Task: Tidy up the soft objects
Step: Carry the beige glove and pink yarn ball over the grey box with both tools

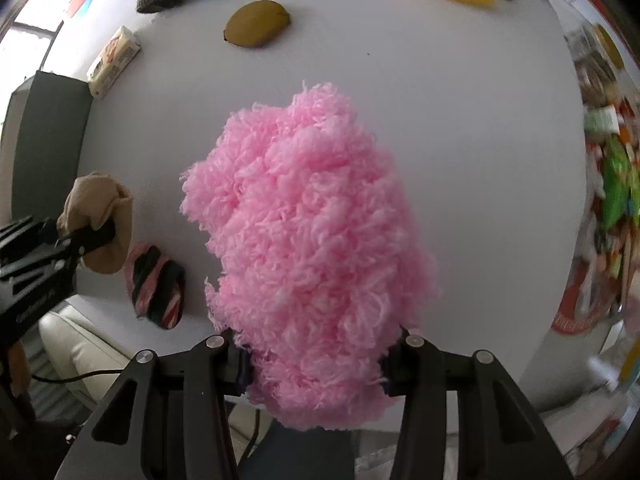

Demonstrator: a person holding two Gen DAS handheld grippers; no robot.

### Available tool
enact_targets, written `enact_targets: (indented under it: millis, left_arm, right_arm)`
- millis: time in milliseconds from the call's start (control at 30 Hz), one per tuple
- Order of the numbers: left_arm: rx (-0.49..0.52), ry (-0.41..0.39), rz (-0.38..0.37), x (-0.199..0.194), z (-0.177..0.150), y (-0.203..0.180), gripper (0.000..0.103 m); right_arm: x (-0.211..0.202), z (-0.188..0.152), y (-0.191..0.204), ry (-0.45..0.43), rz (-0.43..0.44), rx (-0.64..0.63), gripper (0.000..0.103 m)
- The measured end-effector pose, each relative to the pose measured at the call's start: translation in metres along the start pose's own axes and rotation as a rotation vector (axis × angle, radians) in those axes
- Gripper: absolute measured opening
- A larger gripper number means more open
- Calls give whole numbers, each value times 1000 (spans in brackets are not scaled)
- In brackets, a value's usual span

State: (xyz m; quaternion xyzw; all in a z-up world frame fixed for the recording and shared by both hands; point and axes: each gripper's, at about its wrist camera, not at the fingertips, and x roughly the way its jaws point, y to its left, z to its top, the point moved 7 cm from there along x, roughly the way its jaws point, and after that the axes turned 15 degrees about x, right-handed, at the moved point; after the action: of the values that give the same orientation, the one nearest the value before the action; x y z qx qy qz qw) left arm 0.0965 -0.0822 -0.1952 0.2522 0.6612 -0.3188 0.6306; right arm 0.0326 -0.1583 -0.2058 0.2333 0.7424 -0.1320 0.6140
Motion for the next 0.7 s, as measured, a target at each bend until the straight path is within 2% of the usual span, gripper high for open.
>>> enact_targets:
  millis: [167, 400, 467, 667, 700]
  left_arm:
    - [24, -66, 29, -25, -6, -2, 34]
    - [-19, -166, 56, -56, -18, 19, 34]
    - [-37, -191, 62, -66, -20, 24, 34]
    - [-78, -240, 75, -78, -27, 41, 34]
    - [-82, -246, 77, -80, -28, 43, 34]
  right_arm:
    - [-18, 0, -5, -42, 17, 8, 50]
    - [-50, -7, 21, -103, 34, -10, 50]
    - [-51, -29, 19, -118, 33, -19, 50]
    - [-64, -45, 2, -155, 32, -38, 50]
    - [-63, -45, 10, -160, 33, -41, 50]
